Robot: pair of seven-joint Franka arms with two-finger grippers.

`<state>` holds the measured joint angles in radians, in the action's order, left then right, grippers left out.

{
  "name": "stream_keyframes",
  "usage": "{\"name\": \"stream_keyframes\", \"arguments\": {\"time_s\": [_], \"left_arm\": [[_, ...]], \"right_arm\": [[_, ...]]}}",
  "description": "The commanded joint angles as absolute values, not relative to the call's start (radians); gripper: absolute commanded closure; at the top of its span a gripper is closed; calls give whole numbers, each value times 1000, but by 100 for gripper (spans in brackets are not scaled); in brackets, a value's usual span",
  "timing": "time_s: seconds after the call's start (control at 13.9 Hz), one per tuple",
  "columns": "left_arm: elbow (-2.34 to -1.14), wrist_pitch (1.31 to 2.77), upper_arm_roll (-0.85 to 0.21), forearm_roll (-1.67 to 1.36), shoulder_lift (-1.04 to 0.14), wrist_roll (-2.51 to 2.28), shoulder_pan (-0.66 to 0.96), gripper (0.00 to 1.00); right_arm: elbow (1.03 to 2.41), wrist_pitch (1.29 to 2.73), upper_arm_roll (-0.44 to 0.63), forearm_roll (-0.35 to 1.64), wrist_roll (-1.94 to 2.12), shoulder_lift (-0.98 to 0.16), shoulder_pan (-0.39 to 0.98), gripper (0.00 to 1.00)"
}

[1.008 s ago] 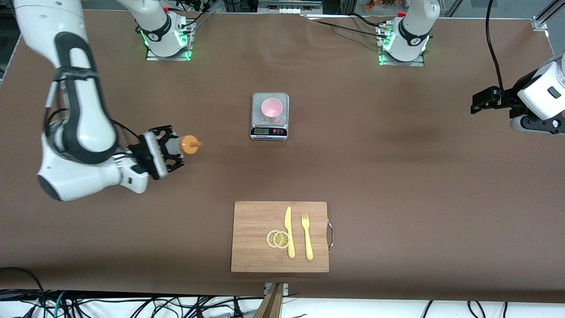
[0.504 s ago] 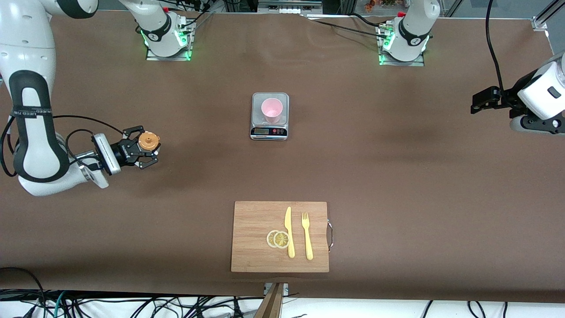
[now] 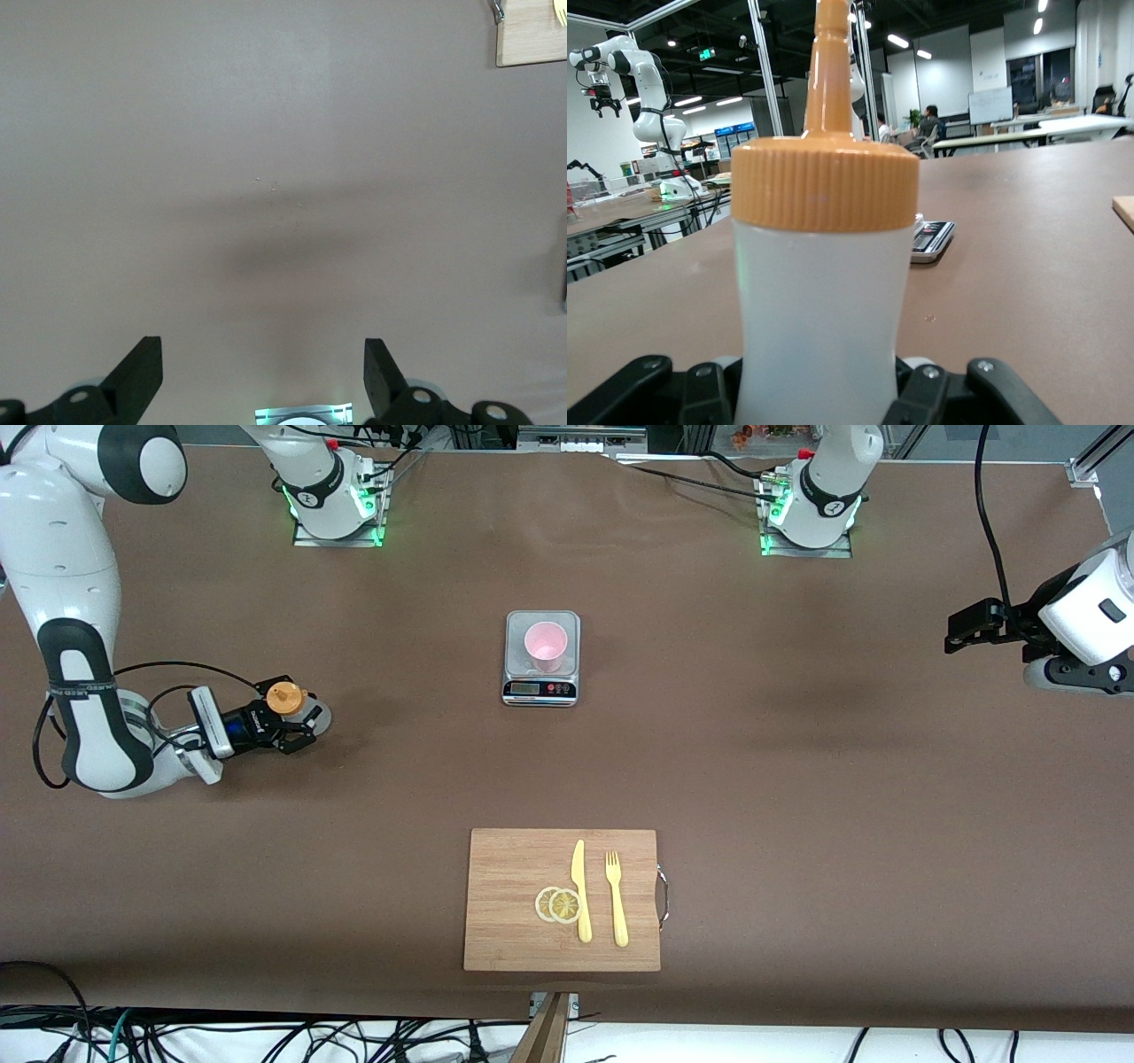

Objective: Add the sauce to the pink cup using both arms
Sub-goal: 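Carry the bottle back and lower it onto the table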

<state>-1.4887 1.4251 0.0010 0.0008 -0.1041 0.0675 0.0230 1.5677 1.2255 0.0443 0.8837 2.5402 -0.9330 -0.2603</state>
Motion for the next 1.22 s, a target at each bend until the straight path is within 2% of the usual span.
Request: {"name": "stream_keyframes", "arguments": {"time_s": [0.0, 0.14, 0.22, 0.29, 0.36, 0.72, 1.15], "left_arm": [[-1457, 1411, -5, 11, -120, 92, 15, 0], [-1457, 1411, -5, 11, -120, 91, 17, 0], [-1457, 1411, -5, 11, -120, 92, 15, 0], [-1457, 1411, -5, 11, -120, 92, 15, 0], [-1457, 1411, -5, 11, -121, 92, 15, 0], [-1457, 1411, -5, 11, -120, 91, 17, 0], [-1457, 1411, -5, 11, -120, 91, 15, 0]], "right_arm": [[1555, 1204, 28, 902, 2562, -948, -284, 100], [1548, 1204, 28, 902, 2576, -963, -285, 100], [1548, 1204, 29, 902, 2574, -963, -285, 86], [1548, 1203, 29, 902, 2559, -963, -285, 15], [1548, 1204, 29, 897, 2559, -963, -285, 0], [1532, 1200, 31, 885, 2559, -963, -288, 0], [1505, 1198, 55, 795, 2560, -962, -368, 0]]}}
